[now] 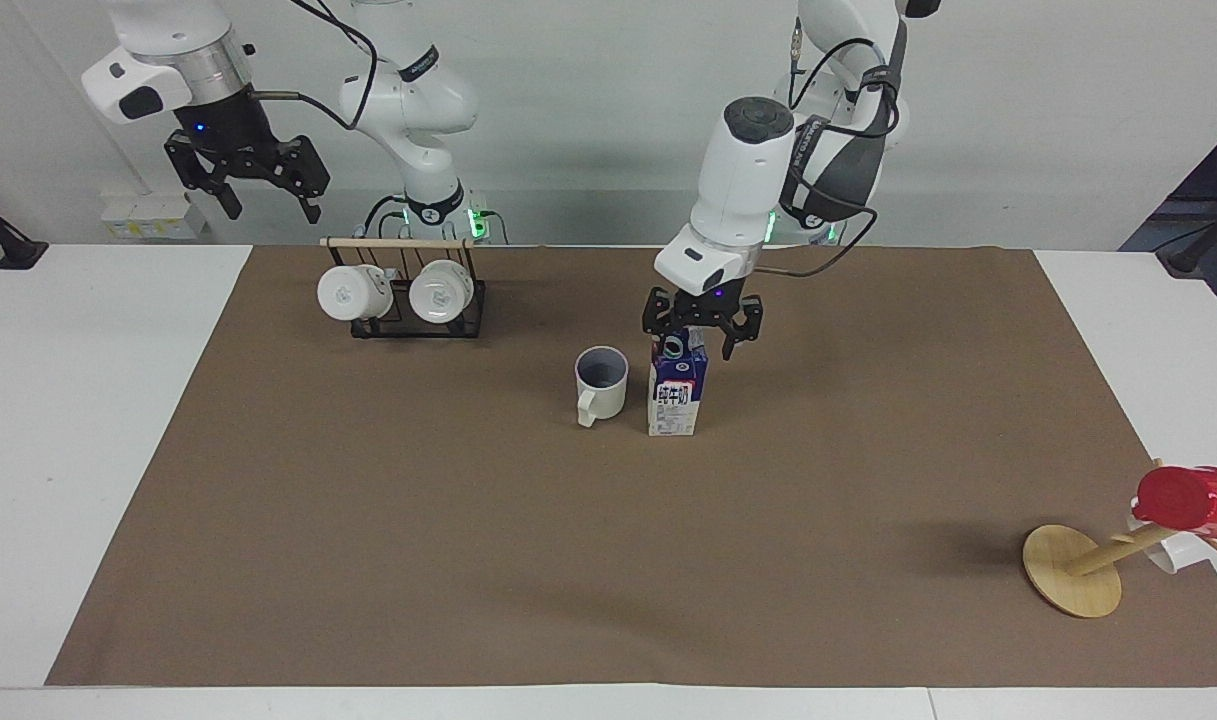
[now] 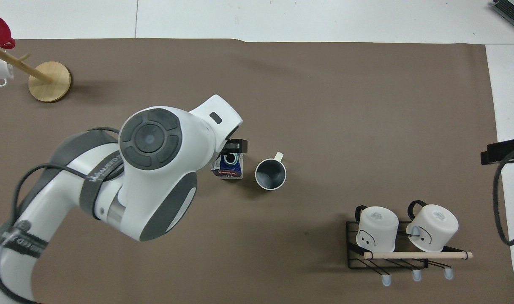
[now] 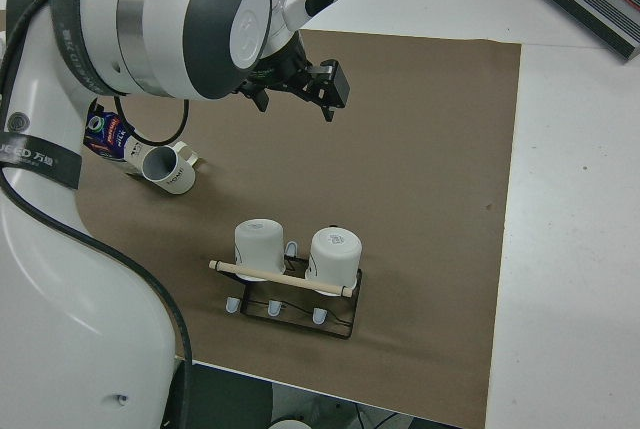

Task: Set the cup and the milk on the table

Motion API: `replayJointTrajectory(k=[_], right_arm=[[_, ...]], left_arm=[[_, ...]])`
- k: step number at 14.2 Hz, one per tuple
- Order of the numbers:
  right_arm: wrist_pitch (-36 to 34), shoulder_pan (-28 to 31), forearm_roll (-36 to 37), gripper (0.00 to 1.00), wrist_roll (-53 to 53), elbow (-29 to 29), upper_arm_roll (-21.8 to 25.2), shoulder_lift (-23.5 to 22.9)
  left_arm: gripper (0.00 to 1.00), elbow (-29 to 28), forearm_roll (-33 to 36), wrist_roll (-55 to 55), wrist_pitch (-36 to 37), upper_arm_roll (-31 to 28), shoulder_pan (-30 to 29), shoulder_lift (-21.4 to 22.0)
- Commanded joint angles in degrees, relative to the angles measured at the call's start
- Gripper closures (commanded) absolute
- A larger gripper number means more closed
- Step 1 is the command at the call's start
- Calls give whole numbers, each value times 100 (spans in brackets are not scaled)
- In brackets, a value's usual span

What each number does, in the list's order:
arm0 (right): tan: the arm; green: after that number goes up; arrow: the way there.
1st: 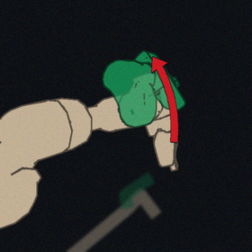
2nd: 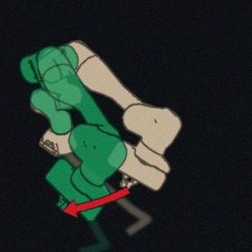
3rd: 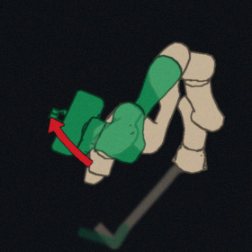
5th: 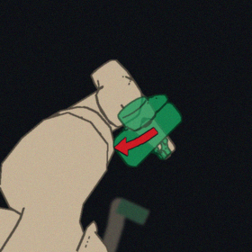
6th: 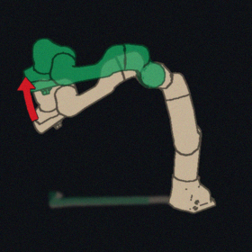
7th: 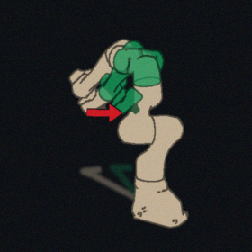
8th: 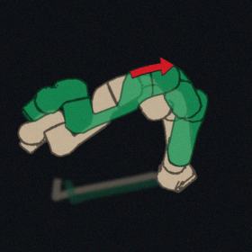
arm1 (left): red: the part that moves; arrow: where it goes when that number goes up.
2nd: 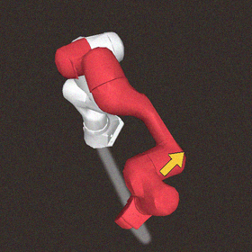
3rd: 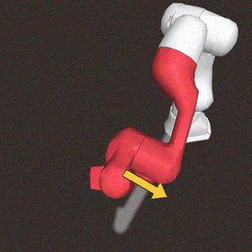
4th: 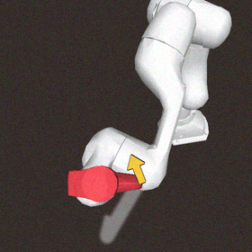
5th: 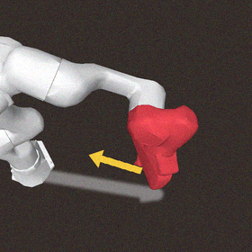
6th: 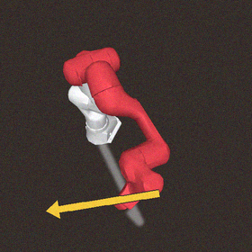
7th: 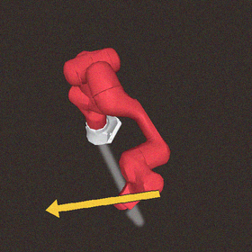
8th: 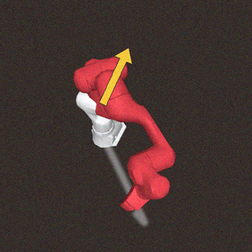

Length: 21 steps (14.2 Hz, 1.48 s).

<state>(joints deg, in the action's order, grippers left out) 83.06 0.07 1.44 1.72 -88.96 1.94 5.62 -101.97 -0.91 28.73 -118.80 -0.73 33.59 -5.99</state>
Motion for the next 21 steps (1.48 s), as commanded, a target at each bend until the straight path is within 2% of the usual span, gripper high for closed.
replayJointTrajectory(k=[1,5,8,13,17,21], right_arm=[[26,28,-65,0,-102,-148,-27,141],[78,28,-74,0,-40,-148,-88,132],[-193,28,-65,0,-49,-96,-114,106],[-150,19,-65,0,-40,-166,-123,132],[-141,19,-57,0,-40,-166,-123,132],[-72,19,-57,0,-40,-166,-141,132]], left_arm=[[0,-87,56,-444,523,-41,-430,633],[0,-78,65,-1754,1033,-41,-1326,950],[0,36,65,-2931,1226,-41,-2152,1144],[0,1283,65,-3778,2429,-41,-3049,943],[0,1969,65,-3840,3090,-59,-3332,583],[0,2067,65,-3840,3196,-59,-3376,564]])
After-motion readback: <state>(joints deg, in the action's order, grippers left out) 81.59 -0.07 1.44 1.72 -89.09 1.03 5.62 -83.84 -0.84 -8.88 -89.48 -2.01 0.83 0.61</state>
